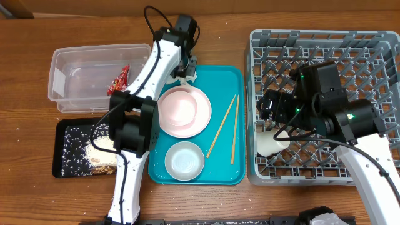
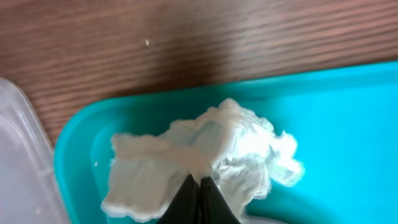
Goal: Sort waste into correct bins and load items into the dishwasher
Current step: 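Grasp the tissue with the left gripper and drop it in the clear bin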
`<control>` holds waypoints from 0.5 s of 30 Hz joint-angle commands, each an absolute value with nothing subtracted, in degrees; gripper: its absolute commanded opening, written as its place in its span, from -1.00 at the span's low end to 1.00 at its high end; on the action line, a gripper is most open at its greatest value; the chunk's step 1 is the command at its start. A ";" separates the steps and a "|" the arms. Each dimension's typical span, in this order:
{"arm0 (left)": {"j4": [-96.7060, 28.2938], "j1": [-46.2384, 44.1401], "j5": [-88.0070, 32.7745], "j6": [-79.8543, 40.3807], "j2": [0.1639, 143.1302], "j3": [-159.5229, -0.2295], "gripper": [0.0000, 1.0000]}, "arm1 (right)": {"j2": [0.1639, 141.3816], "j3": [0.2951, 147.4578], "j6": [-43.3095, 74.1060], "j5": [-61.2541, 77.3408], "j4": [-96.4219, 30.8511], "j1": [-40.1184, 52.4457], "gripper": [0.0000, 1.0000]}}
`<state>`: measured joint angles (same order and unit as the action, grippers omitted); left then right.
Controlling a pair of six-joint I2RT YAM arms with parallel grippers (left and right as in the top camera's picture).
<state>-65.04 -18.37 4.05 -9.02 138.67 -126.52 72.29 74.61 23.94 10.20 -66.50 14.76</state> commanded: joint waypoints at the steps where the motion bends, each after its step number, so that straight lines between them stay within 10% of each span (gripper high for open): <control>1: -68.47 -17.32 2.00 -11.77 133.16 -135.24 -0.92 | 72.18 75.70 23.59 9.50 -66.26 15.16 0.85; 13: -84.47 -6.96 16.91 -19.14 127.90 -137.56 -0.92 | 72.18 75.70 23.59 9.52 -66.28 15.16 0.85; 15: -83.83 -4.80 15.53 -20.80 128.14 -135.46 -0.59 | 72.18 75.70 23.59 9.54 -66.28 15.16 0.85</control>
